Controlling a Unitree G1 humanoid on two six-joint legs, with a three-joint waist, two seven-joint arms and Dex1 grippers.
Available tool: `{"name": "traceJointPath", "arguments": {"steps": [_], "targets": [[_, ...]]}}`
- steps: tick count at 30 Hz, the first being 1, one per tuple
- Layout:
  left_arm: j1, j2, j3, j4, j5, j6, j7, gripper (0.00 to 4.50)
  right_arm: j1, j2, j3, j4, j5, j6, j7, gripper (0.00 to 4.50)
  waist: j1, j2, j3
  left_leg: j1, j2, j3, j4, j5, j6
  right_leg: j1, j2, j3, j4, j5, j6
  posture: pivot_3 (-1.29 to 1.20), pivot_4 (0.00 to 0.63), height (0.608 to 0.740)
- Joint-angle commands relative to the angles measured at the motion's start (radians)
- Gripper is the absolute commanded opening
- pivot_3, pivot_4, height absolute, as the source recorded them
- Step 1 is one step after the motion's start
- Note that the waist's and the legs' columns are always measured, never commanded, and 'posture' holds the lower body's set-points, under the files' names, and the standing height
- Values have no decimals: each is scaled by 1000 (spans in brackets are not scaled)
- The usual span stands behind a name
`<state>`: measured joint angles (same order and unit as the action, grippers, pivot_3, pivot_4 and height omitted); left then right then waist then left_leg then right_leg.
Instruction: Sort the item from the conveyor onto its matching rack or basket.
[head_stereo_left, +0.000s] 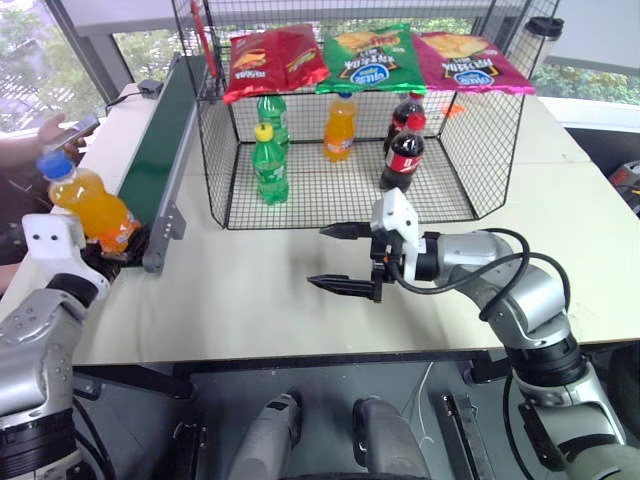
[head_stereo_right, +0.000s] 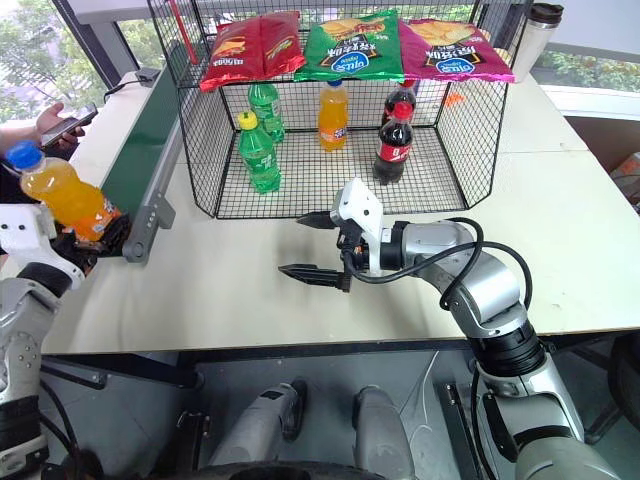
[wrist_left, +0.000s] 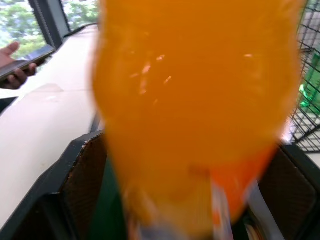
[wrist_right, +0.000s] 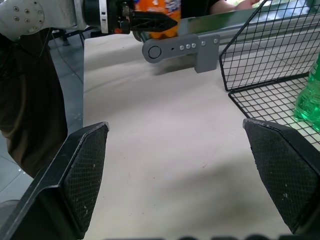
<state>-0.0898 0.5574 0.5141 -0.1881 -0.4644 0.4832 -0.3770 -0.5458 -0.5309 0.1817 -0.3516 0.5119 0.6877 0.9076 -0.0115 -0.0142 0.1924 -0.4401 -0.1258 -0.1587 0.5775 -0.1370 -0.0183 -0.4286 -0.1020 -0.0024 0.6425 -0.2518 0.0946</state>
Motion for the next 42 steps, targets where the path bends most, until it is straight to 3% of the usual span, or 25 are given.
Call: {"name": "traceJointPath", "arguments": {"steps": [1, 9, 12, 16, 25, 42], "targets": [[-19, 2, 32, -40, -76, 5, -38, 2986, -6, -8, -20, -30, 1, -19, -3, 4500, 2, 0, 0, 0, 0, 0, 0, 0, 0, 0, 0, 0, 0, 0, 0, 0, 150, 739], [-111, 66, 57, -92, -237, 116, -72, 2986, -8, -12, -21, -35, 3, -15, -6, 4500, 3, -1, 0, -1, 0, -1, 0, 0, 0, 0, 0, -1, -1, 0, 0, 0, 150, 739], [-155, 91, 1, -93, -287, 160, -139, 2986, -18, -11, -27, -34, 13, -6, -6, 4500, 0, -1, 0, -1, 0, -1, 0, 0, 0, 0, 0, -1, -2, 0, 0, 0, 150, 739], [-160, 125, -207, -71, -202, 123, -298, 2986, -41, 11, -40, -18, 24, -3, -26, 4500, 0, 0, 0, -1, 0, 0, 0, 0, 0, 0, 0, -1, -2, 0, 0, 0, 150, 739], [-223, 82, -531, -47, -42, 11, -472, 2986, -62, 13, -39, 11, 6, -4, -55, 4500, 0, 0, 0, -2, 0, 1, -1, 0, 0, -1, 0, 0, -3, 1, -1, 0, 150, 739], [-336, -65, -671, 29, 59, -62, -539, 2986, -55, 3, -32, 9, -13, -10, -75, 4500, -1, 0, 0, -2, 0, 0, -1, 1, 3, 0, 1, -1, -4, 2, 2, 0, 150, 739]]}}
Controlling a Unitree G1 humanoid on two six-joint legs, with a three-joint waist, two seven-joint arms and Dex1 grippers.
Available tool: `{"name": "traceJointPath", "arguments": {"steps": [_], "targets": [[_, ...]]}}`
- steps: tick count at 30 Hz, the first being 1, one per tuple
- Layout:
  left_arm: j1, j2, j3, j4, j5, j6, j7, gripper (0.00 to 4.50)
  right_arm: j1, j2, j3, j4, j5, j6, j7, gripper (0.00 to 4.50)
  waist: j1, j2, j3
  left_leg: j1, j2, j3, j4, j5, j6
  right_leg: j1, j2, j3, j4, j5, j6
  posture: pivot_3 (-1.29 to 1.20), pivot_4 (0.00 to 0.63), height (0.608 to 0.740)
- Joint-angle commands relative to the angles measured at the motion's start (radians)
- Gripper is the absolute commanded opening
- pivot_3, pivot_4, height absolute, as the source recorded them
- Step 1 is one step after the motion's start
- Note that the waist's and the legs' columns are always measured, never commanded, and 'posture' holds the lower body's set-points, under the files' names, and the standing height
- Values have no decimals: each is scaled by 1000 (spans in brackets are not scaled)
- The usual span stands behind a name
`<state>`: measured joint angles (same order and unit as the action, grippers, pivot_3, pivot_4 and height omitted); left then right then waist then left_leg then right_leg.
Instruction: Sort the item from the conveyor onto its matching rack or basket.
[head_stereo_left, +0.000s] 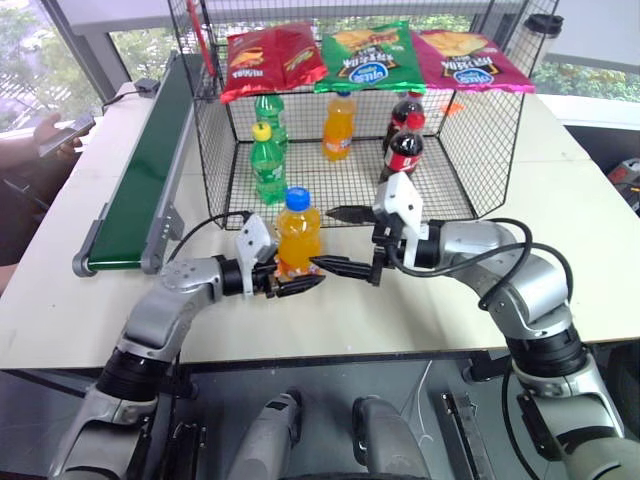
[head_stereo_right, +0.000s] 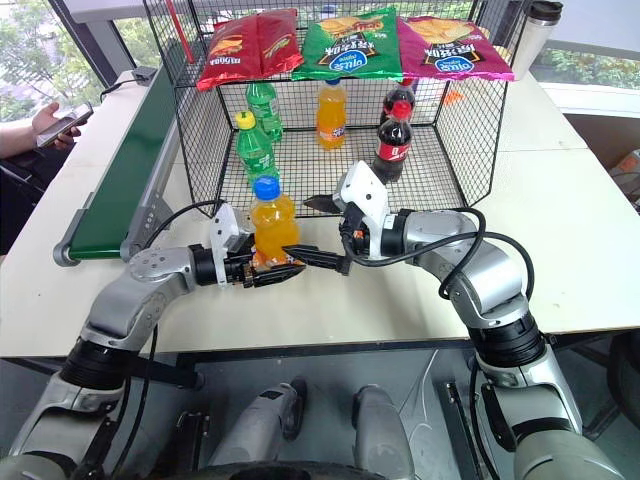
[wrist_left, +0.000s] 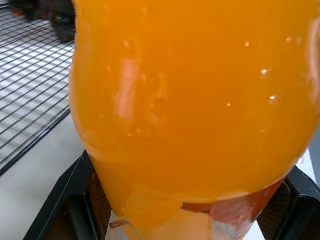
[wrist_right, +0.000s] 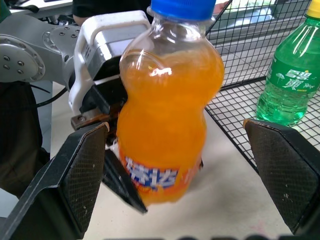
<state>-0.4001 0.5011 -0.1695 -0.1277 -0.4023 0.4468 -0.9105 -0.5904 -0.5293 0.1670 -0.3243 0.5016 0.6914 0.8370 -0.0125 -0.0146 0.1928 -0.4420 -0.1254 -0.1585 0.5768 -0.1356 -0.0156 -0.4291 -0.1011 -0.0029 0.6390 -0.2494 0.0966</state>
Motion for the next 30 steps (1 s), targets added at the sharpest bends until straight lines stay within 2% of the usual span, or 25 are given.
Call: {"name": "traceJointPath", "arguments": {"steps": [1, 17, 20, 22, 23, 30], "targets": [[-26, -13, 9, -34, -3, -23, -7, 2986, -14, 4, -17, -14, -5, -14, -7, 4500, 0, 0, 0, 0, 0, 0, 0, 0, 0, 0, 0, 0, 0, 0, 0, 0, 150, 739], [-22, -40, -16, -54, 17, -15, -8, 2986, -84, 81, -6, 22, -14, -2, -50, 4500, 0, 0, 0, 0, 0, 0, 1, 0, 0, 0, 1, 0, 1, 1, 1, 0, 150, 739], [-25, -41, -15, -53, 18, -15, -7, 2986, -92, 90, -6, 24, -12, 2, -52, 3625, 0, 0, 0, 0, 0, 0, 1, 0, 0, 0, 1, 0, 1, 1, 1, 0, 150, 739], [-29, -44, -15, -50, 20, -16, -3, 2986, -97, 96, -7, 26, -8, 5, -53, 2660, 1, 0, 0, 0, 0, 0, 1, 0, 0, 0, 1, 0, 1, 1, 1, 0, 150, 739], [-30, -45, -15, -50, 20, -16, -1, 2986, -98, 97, -7, 25, -7, 6, -52, 2547, 1, 0, 0, 0, 0, 0, 1, 0, 0, 0, 1, 0, 1, 1, 1, 0, 150, 739], [-38, -50, -9, -45, 21, -13, 6, 2986, -97, 94, -5, 18, -6, 14, -51, 2547, 0, 0, 0, 0, 0, 0, 1, 0, 0, 0, 2, 0, 1, 1, 1, 0, 150, 739]]}}
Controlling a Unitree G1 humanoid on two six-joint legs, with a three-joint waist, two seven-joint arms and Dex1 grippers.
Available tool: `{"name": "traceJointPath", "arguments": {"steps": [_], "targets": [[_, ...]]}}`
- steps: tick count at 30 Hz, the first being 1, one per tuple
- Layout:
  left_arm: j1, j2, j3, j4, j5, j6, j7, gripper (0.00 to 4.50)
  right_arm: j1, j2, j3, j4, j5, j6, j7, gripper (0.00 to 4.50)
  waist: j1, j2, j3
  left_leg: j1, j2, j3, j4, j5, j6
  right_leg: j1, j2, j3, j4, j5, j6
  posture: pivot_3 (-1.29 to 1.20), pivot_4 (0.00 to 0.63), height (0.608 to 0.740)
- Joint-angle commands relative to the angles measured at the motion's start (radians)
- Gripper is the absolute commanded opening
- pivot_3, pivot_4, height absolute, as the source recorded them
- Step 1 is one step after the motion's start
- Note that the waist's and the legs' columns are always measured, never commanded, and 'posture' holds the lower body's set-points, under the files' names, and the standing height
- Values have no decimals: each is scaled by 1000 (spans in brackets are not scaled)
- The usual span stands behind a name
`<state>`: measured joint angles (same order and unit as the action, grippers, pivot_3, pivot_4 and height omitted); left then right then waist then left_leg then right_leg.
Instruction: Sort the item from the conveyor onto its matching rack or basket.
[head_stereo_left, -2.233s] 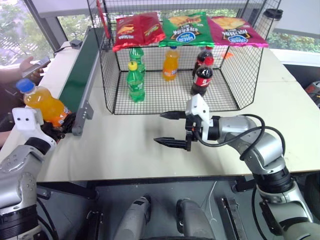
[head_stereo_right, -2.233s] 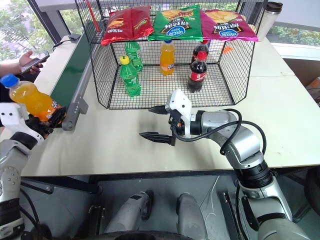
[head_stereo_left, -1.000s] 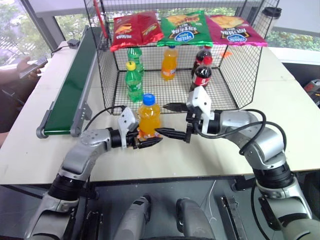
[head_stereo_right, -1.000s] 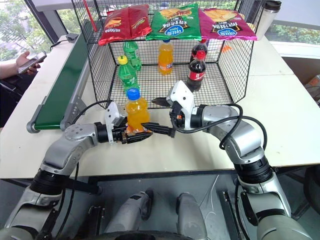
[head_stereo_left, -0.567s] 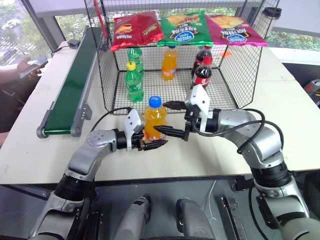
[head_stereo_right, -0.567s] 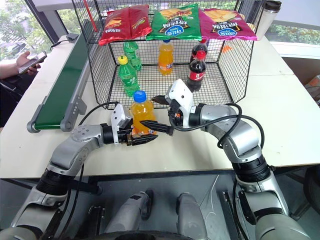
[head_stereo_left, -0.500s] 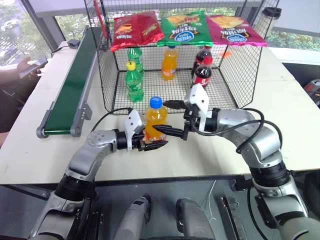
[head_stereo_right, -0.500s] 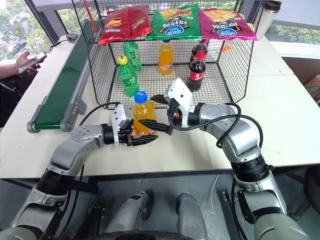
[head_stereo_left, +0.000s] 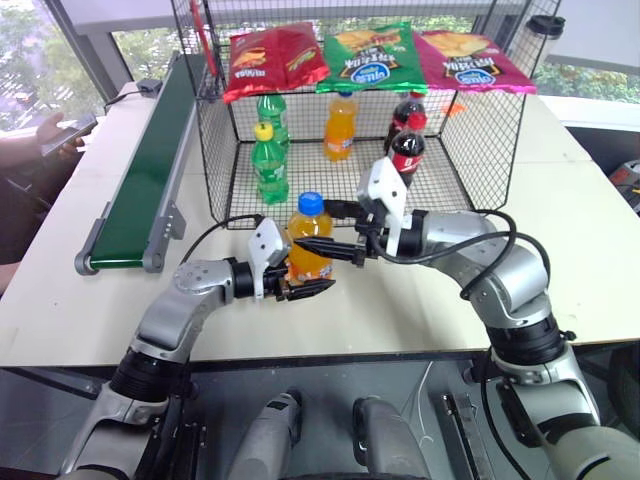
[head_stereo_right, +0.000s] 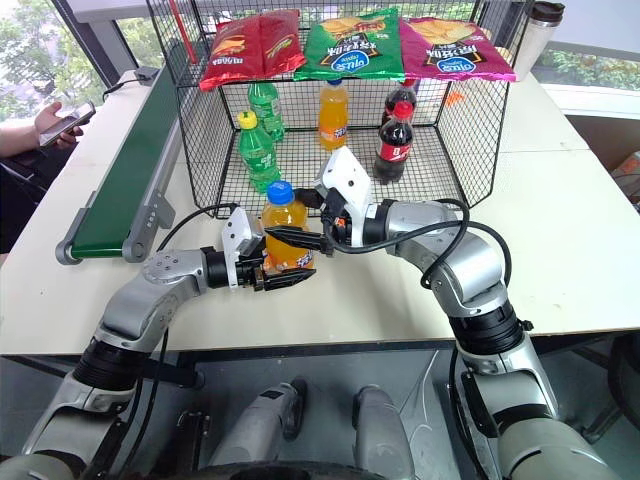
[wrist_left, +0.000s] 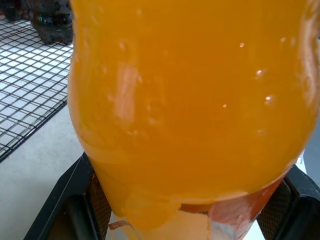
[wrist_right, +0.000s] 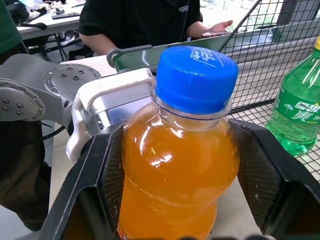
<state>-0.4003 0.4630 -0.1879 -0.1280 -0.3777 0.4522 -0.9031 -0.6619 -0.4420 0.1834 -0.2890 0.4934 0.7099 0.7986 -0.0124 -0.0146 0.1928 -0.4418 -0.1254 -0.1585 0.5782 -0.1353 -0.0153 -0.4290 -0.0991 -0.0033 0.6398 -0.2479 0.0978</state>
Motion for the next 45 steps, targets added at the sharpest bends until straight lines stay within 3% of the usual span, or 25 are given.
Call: {"name": "traceJointPath", "arguments": {"steps": [1, 7, 10, 11, 28, 37, 45], "targets": [[-41, -14, 11, -42, -3, -17, 2, 2986, -25, 5, -21, -18, 2, -2, -13, 2547, 0, 0, 0, 0, 0, 0, 0, 0, 0, 0, 0, 0, 0, 0, 0, 0, 150, 739], [-57, -38, 29, -20, 9, -37, 39, 2986, -21, 0, -22, -24, 1, 3, -16, 2547, 0, 0, 0, 0, 0, 0, 0, 0, 0, 0, 0, 0, 0, 0, 0, 0, 150, 739], [-61, -42, 41, -14, -4, -38, 25, 4435, -19, -2, -22, -25, 0, 3, -18, 2547, 1, 0, 0, 0, 0, 0, 0, 0, 0, 0, 0, 0, 0, 0, 0, 0, 150, 739], [-61, -41, 45, -17, -11, -29, 19, 4475, -19, -3, -22, -25, 0, 3, -19, 2547, 1, 0, 0, 0, 0, 0, 1, 0, 0, 0, 0, 0, 1, 0, 0, 0, 150, 739], [92, 73, 169, -157, -18, 36, 117, 4475, -39, 11, -63, 25, -32, -5, -102, 2547, 0, 0, 0, 1, 0, 0, 1, 0, 0, 0, 0, 0, 3, 0, 0, 0, 150, 739], [146, 31, 287, -199, -7, 38, 309, 4475, -115, 84, -105, 143, -114, -74, -241, 2547, -2, 0, 0, 1, 0, 0, 1, 0, 0, -1, 0, 1, 5, 0, -1, 0, 150, 739], [177, -17, 292, -235, 6, 31, 410, 4475, -217, 150, -130, 346, -221, -194, -368, 2547, -1, 0, 0, 1, 0, 1, 1, 1, -1, -1, 2, 1, 6, 1, -1, 0, 150, 739]]}}
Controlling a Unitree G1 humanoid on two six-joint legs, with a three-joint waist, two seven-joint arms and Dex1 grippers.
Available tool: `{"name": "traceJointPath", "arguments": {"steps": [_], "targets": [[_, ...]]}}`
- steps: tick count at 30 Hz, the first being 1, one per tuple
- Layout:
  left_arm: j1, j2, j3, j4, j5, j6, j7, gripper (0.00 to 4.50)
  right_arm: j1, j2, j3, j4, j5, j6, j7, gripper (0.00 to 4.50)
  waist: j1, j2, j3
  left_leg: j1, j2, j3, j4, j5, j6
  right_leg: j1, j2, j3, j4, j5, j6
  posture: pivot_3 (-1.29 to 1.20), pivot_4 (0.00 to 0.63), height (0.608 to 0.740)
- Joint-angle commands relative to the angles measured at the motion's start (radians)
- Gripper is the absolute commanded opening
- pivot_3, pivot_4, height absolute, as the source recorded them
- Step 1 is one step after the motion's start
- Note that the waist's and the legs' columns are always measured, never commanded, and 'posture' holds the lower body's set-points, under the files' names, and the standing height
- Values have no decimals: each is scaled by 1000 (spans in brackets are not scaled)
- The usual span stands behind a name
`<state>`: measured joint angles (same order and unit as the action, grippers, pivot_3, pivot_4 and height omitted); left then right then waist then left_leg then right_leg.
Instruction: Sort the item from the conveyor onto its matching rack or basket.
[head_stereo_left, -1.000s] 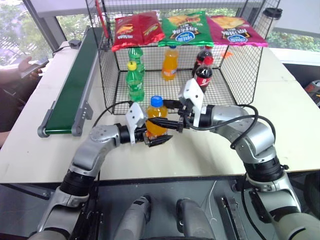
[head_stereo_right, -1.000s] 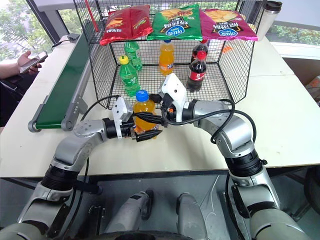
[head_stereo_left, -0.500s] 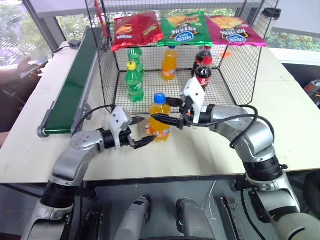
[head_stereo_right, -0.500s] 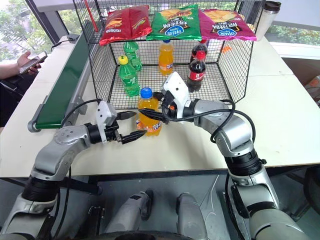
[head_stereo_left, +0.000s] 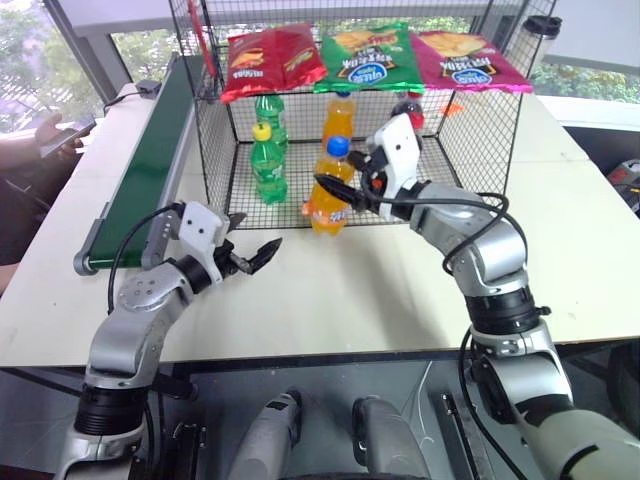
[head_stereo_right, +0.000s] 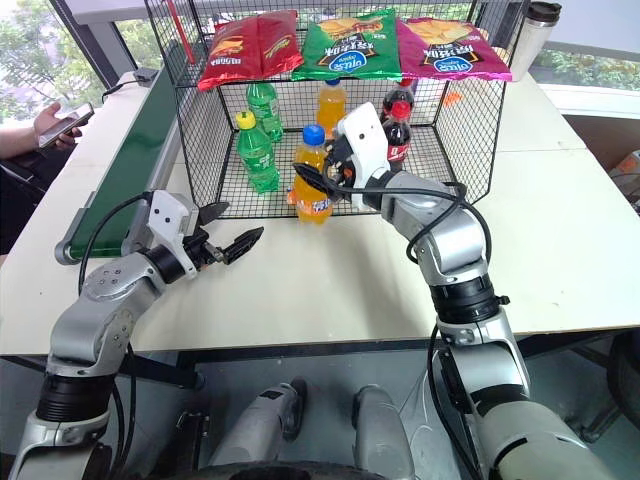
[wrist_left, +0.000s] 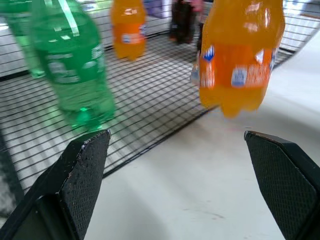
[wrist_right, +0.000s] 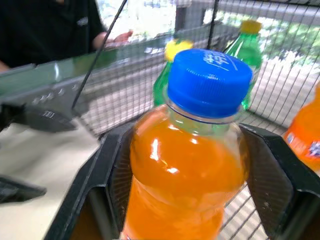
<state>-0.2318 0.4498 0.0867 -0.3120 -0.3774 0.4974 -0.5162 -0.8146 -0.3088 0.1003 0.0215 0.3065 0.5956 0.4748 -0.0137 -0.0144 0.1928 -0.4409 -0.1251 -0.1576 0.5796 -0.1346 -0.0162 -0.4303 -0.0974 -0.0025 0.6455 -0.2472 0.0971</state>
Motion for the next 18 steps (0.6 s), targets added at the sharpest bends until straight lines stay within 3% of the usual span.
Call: {"name": "traceJointPath", "arguments": {"steps": [1, 18], "targets": [[11, -5, 16, -54, 6, -15, 26, 4475, -70, 22, -48, 53, -41, -92, -50, 2547, 1, 0, 0, 0, 0, 0, 0, 0, 0, 0, 0, 0, 0, 0, 0, 0, 150, 739], [4, -33, -26, -48, 30, -28, 50, 4475, -201, 139, -69, 509, -168, -401, -144, 2547, -4, 0, 0, 1, 0, 1, 0, 1, -1, 0, 1, 1, 2, 0, 0, 0, 150, 739]]}}
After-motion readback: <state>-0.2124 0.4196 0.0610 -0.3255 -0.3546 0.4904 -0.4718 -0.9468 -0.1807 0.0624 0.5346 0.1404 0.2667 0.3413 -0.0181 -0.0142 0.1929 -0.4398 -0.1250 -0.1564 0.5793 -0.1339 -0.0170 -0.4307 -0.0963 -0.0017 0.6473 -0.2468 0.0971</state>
